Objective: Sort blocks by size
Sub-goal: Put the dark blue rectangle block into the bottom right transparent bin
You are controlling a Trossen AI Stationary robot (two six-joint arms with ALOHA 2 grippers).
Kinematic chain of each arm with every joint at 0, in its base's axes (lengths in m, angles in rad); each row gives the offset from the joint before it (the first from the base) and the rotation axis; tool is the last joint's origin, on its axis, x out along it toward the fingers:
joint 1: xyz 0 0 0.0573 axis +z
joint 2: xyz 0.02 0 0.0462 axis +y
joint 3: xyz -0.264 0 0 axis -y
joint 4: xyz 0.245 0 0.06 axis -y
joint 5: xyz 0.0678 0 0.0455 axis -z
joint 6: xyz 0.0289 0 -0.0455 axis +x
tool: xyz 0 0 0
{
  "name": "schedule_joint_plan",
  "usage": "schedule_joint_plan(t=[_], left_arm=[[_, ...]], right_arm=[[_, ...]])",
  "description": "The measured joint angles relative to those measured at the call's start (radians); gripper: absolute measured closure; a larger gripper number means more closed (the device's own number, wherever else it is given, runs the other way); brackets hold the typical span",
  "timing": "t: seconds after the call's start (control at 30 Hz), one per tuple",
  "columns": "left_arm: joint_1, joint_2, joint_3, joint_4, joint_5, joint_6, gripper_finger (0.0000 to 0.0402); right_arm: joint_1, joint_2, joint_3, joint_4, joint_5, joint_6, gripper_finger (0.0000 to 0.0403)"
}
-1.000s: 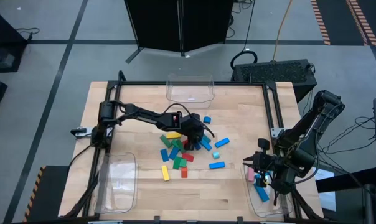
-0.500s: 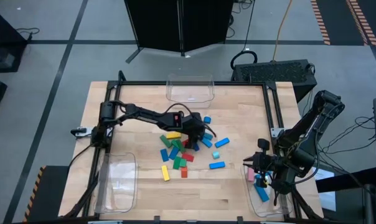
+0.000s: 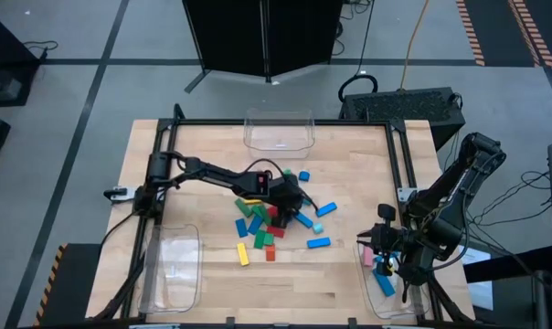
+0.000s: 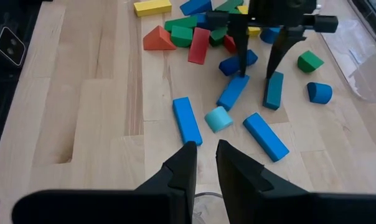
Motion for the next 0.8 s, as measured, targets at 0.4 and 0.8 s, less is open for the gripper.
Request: schedule_joint_plan(t=[0.4, 0.8], left_arm=[[0.078, 0.0, 0.048, -0.04, 0.023, -0.001, 0.0201], [0.121, 0.006, 0.048, -0.068, 0.141, 0.038, 0.0201]], right_arm=[[0.0, 0.0, 0.0, 0.0, 0.0, -0.001, 0.0346], [0.0, 0.0, 0.0, 0.002, 0.001, -0.026, 0.0346]])
